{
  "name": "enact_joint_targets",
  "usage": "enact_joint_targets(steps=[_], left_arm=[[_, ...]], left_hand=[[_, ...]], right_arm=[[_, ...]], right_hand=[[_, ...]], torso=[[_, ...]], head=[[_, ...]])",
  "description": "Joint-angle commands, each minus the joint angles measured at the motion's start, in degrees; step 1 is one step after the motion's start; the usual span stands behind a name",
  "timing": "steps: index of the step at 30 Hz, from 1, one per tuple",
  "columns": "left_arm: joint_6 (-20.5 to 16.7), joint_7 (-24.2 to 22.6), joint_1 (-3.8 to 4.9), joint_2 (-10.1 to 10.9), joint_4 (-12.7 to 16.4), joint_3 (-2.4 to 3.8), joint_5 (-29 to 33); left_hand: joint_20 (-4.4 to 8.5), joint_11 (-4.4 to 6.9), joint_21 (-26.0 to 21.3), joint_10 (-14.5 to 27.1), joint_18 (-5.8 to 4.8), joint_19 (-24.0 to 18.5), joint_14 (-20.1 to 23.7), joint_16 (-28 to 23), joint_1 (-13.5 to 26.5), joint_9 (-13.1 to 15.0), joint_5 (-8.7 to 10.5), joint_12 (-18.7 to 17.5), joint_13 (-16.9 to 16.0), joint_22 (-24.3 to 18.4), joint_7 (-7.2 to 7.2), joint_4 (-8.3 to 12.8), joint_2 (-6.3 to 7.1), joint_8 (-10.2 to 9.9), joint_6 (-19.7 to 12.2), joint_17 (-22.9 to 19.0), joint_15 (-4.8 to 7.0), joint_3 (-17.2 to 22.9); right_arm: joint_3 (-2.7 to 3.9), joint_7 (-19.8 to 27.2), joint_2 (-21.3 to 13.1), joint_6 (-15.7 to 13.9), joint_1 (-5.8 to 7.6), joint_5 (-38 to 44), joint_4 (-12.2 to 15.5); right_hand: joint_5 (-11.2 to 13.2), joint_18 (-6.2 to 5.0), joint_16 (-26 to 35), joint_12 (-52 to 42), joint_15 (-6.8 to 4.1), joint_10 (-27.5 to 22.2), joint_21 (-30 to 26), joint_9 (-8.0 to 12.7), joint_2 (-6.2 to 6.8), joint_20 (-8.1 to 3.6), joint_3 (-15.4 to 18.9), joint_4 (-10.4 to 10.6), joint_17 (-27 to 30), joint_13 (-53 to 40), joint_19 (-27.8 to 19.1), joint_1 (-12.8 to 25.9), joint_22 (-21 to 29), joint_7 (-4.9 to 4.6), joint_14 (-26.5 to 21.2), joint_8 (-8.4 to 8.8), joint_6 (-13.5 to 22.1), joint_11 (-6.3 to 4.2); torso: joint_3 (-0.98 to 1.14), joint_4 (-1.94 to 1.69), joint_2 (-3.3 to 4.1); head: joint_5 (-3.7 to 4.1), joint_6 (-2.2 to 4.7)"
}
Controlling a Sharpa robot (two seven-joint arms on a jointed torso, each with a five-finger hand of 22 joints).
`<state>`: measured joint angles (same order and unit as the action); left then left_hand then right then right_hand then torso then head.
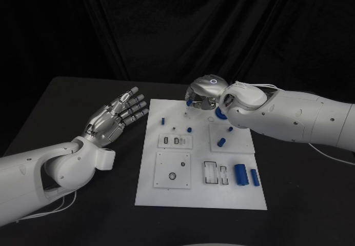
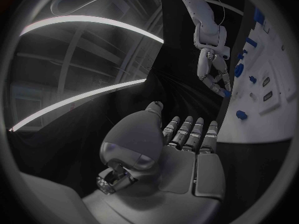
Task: Assemble the parts on the task board
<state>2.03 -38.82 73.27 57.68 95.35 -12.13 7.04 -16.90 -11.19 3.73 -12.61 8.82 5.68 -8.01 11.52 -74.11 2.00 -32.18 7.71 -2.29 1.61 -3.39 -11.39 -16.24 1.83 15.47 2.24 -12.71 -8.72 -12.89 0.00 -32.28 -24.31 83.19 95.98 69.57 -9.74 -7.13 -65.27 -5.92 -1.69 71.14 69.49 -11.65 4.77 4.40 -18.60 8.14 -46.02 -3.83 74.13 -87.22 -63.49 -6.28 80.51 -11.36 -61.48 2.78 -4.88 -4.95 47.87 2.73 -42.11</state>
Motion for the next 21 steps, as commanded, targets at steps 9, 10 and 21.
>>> enact_joint_targets(steps=[9,10,21], left_arm=[[1.19,-9.22,0.06,-0.04,-0.01,0.03,-0.16],[1.23,-9.19,0.05,-0.01,-0.04,0.03,-0.16],[1.49,-8.95,0.05,-0.14,-0.27,0.03,0.08]], left_hand=[[0.08,-0.29,0.20,-0.02,-1.22,0.30,0.18,0.23,-0.27,0.07,-0.29,0.23,-0.08,0.04,-0.47,0.04,-0.24,0.26,-0.07,0.06,-0.39,0.35],[0.08,-0.30,0.20,-0.01,-1.22,0.30,0.18,0.24,-0.28,0.07,-0.29,0.23,-0.08,0.04,-0.49,0.06,-0.23,0.26,-0.06,0.06,-0.40,0.38],[0.08,-0.27,0.20,0.22,-1.30,0.32,0.24,0.27,-0.30,0.08,-0.29,0.15,-0.04,0.04,-0.62,0.30,-0.04,0.27,-0.03,0.05,-0.47,0.55]], right_arm=[[0.05,-1.61,0.19,1.41,-0.65,0.69,-0.64],[0.05,-1.63,0.27,1.47,-0.69,0.69,-0.75],[0.05,-1.45,0.94,1.80,-1.20,0.69,-1.62]], right_hand=[[-0.23,0.75,0.53,0.64,0.40,-0.10,-0.50,-4.98,0.09,0.39,-0.41,0.02,0.42,-0.11,-0.20,-0.04,0.23,-0.04,-0.22,0.58,0.41,0.38],[-0.23,0.75,0.53,0.64,0.40,-0.10,-0.50,-4.98,0.09,0.39,-0.41,0.02,0.42,-0.11,-0.20,-0.04,0.23,-0.04,-0.22,0.58,0.41,0.38],[-0.07,0.67,0.98,1.15,0.51,-0.26,-0.85,-4.99,0.14,0.50,-0.55,0.13,1.00,-0.13,-0.52,0.10,0.50,-0.06,-0.58,0.94,0.71,0.49]], torso=[[-0.05,-0.05,0.04],[-0.02,-0.01,0.05],[0.00,-0.08,0.06]], head=[[0.30,-0.41],[0.36,-0.44],[0.78,-0.81]])
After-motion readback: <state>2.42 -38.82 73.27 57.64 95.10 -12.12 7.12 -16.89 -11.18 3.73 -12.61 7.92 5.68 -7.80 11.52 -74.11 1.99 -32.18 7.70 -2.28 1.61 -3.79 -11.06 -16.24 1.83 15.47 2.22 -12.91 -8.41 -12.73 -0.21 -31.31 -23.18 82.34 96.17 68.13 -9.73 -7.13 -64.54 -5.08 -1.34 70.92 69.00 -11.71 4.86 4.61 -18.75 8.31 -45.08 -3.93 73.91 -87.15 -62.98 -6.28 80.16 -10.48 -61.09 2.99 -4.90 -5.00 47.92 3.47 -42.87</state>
